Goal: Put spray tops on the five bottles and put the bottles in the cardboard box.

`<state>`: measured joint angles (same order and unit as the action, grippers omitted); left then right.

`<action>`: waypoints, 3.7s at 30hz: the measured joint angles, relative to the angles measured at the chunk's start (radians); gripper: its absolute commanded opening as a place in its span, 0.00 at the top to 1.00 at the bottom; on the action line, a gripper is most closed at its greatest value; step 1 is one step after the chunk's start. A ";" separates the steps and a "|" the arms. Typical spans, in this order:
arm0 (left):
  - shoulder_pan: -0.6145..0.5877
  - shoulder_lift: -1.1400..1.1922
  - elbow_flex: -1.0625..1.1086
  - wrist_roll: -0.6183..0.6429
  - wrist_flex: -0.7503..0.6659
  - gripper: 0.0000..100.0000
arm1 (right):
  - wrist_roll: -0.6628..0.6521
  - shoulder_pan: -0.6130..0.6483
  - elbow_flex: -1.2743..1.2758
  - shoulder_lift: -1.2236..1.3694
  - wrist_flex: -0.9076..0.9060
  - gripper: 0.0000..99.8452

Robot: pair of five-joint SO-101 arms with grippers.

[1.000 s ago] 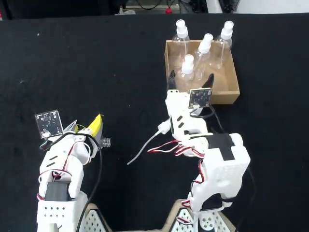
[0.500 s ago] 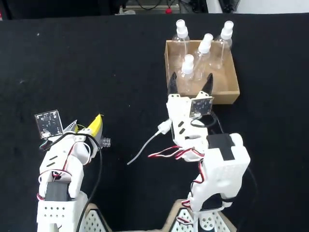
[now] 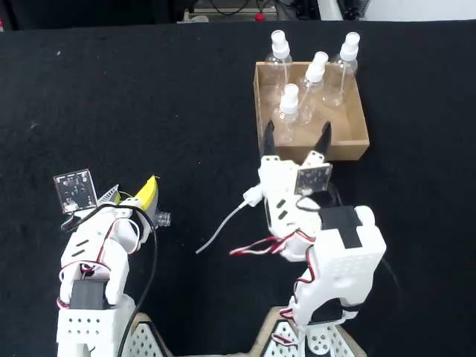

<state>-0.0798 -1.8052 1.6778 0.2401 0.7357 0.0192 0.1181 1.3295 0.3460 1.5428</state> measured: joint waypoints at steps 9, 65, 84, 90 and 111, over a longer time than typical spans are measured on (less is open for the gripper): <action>0.000 0.000 0.000 0.000 0.000 0.75 | 0.000 0.000 0.189 -0.101 0.161 0.60; 0.000 0.000 0.000 0.000 0.000 0.75 | 0.005 0.094 0.115 -1.649 -0.671 0.60; 0.000 0.000 0.000 0.000 0.000 0.75 | 0.061 0.140 -0.014 -1.830 -1.478 0.60; 0.000 0.000 0.000 0.000 0.000 0.75 | 0.061 0.245 0.143 -1.830 -1.511 0.60; -0.048 -0.002 -0.296 -0.087 0.247 0.75 | 0.195 0.442 0.167 -1.746 -1.791 0.60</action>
<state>-0.1274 -1.8067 1.3817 0.1527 0.9828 0.2140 0.5600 1.4968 -1.4001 -0.2478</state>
